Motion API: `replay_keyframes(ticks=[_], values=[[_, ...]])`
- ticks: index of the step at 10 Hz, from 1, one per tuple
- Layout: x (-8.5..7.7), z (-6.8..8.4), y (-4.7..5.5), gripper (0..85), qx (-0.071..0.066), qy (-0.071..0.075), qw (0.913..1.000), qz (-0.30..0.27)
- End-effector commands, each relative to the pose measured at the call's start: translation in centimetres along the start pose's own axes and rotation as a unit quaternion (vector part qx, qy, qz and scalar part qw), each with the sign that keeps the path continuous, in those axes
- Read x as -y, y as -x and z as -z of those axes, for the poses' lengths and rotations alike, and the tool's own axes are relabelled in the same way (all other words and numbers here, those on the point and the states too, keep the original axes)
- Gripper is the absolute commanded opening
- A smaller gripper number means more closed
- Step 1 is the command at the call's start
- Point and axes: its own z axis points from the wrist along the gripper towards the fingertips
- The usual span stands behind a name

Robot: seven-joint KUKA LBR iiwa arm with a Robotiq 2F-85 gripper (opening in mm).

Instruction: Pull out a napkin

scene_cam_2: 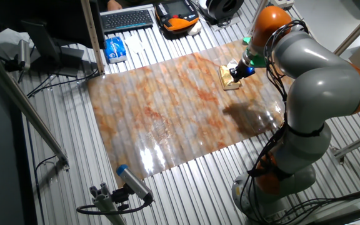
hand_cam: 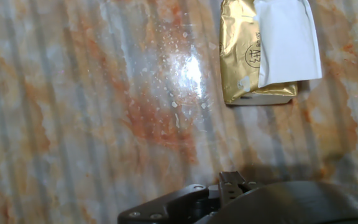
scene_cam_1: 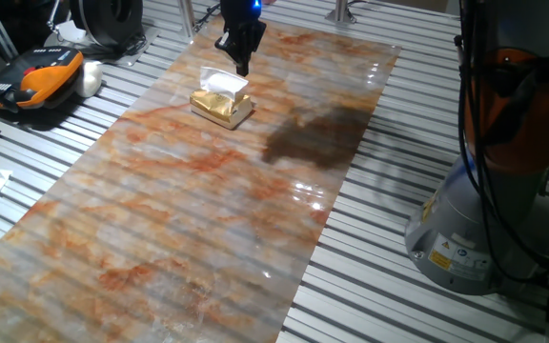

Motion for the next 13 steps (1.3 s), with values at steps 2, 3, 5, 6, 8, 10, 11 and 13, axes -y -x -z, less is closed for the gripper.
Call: replay_keyframes(ticks=[2, 3, 5, 6, 8, 10, 11, 13], values=[[0.0, 0.0, 0.0, 0.0, 0.001, 0.000, 1.0000, 0.004], [0.0, 0.0, 0.0, 0.0, 0.002, 0.000, 1.0000, 0.004], [0.0, 0.0, 0.0, 0.0, 0.002, 0.002, 1.0000, 0.006], [0.0, -0.1, 0.1, 0.0, 0.003, 0.004, 1.0000, 0.006], [0.4, -0.5, 0.4, 0.0, 0.003, 0.008, 0.9999, 0.010], [0.8, -1.2, 0.9, 0.0, 0.009, 0.006, 0.9999, 0.013], [0.8, -1.4, 1.2, 0.0, 0.009, 0.007, 0.9999, 0.013], [0.9, -1.5, 2.2, 0.0, 0.006, 0.006, 0.9999, 0.013]])
